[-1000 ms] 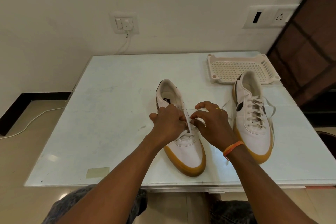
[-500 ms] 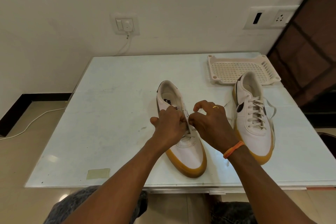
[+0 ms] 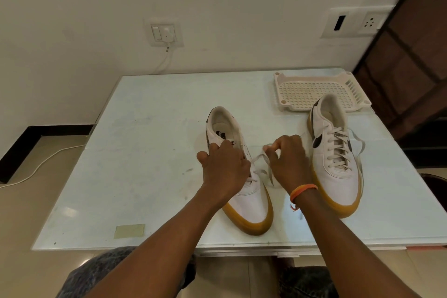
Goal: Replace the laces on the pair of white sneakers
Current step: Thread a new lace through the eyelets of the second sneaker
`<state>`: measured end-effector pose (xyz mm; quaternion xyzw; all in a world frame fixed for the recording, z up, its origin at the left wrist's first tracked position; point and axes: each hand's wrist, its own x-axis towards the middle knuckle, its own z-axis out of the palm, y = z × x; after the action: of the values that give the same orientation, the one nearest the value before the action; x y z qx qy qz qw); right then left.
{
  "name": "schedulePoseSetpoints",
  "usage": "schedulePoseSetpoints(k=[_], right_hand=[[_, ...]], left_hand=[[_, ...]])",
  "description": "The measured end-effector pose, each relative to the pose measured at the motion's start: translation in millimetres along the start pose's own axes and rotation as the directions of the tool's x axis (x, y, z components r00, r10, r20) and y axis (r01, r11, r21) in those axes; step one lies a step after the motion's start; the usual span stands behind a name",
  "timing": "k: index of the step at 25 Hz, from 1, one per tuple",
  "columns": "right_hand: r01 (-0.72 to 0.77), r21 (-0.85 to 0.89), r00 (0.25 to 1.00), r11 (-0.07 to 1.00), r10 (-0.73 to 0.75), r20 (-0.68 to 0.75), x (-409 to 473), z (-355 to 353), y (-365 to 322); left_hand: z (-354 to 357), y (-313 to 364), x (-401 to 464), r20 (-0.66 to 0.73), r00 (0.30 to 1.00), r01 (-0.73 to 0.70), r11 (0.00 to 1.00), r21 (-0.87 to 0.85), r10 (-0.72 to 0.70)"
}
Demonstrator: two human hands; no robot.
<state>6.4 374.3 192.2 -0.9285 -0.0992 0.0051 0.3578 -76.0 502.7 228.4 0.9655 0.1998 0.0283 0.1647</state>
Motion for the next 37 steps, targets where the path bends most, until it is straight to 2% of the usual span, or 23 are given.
schedulePoseSetpoints(k=[2, 4, 6, 8, 9, 11, 14, 16, 18, 20, 22, 25, 28, 31, 34, 35, 36, 37], right_hand=[[-0.056, 0.002, 0.99, 0.998, 0.056, -0.127, 6.1, -17.9, 10.6], [-0.072, 0.104, 0.992, 0.992, 0.082, -0.091, 12.3, -34.2, 17.8], [-0.066, 0.177, 0.989, 0.982, 0.04, 0.143, 11.9, -46.3, 15.4], [0.056, 0.1, 0.915, 0.993, -0.091, 0.394, 4.9, -49.5, 9.3], [0.149, 0.037, 0.876, 0.988, -0.149, 0.458, 1.0, -45.6, 7.4], [0.303, -0.095, 0.85, 0.948, -0.224, 0.476, -5.5, -30.4, 7.6], [0.355, -0.142, 0.847, 0.924, -0.253, 0.468, -9.3, -17.8, 8.3], [0.269, 0.003, 0.819, 0.963, -0.23, 0.526, -4.8, -27.3, 6.6], [0.074, 0.201, 0.784, 0.977, -0.181, 0.593, 0.5, -48.2, 3.8], [-0.072, 0.332, 0.764, 0.941, -0.162, 0.624, 3.2, -69.9, 3.1], [-0.156, 0.428, 0.778, 0.89, -0.156, 0.608, 2.0, -85.3, 3.4], [-0.287, 0.614, 0.857, 0.735, -0.089, 0.508, 3.6, -97.6, 5.1], [-0.395, 0.766, 0.874, 0.508, -0.049, 0.483, 11.6, -110.5, 12.6], [-0.443, 0.828, 0.884, 0.344, 0.015, 0.467, 17.9, -118.6, 22.6], [-0.458, 0.864, 0.889, 0.211, 0.099, 0.447, 19.7, -120.3, 24.9], [-0.454, 0.871, 0.89, 0.187, 0.122, 0.438, 19.9, -118.7, 24.7], [-0.449, 0.871, 0.893, 0.199, 0.13, 0.431, 19.1, -117.1, 22.3], [-0.442, 0.854, 0.897, 0.273, 0.131, 0.423, 18.2, -113.9, 19.5]], left_hand=[[-4.8, -2.9, 0.1, -0.046, 0.998, 0.049, 0.998, -0.038, -0.05], [-12.1, -1.9, 2.1, -0.128, 0.987, 0.091, 0.992, -0.083, -0.101], [-15.7, 0.9, 3.1, -0.223, 0.972, 0.041, 0.988, -0.149, -0.074], [-16.6, 6.2, 1.7, -0.26, 0.965, -0.107, 0.963, -0.246, 0.041], [-15.9, 8.6, 0.7, -0.243, 0.964, -0.168, 0.954, -0.25, 0.106], [-9.2, 10.0, -0.1, -0.149, 0.962, -0.254, 0.953, -0.168, 0.23], [3.1, 7.2, -0.9, -0.014, 0.954, -0.299, 0.951, -0.078, 0.299], [7.6, 4.6, -0.1, 0.023, 0.945, -0.324, 0.944, -0.067, 0.326], [8.8, 3.9, 2.3, 0.062, 0.932, -0.349, 0.932, -0.102, 0.356], [5.5, 7.4, 4.4, 0.133, 0.923, -0.326, 0.917, -0.23, 0.362], [0.3, 11.1, 6.7, 0.187, 0.909, -0.27, 0.869, -0.414, 0.372], [-21.4, 15.4, 5.9, 0.211, 0.902, -0.156, 0.739, -0.655, 0.377], [-47.2, 16.9, 6.3, 0.23, 0.915, 0.0, 0.571, -0.821, 0.33], [-53.6, 13.2, 13.0, 0.236, 0.952, 0.141, 0.407, -0.903, 0.195], [-50.7, 6.4, 18.9, 0.269, 0.957, 0.244, 0.198, -0.949, 0.107], [-51.2, 6.9, 19.6, 0.288, 0.955, 0.275, 0.156, -0.949, 0.07], [-50.6, 8.0, 19.9, 0.276, 0.961, 0.268, 0.202, -0.942, 0.015], [-46.9, 8.2, 20.4, 0.211, 0.976, 0.215, 0.369, -0.904, -0.053]])
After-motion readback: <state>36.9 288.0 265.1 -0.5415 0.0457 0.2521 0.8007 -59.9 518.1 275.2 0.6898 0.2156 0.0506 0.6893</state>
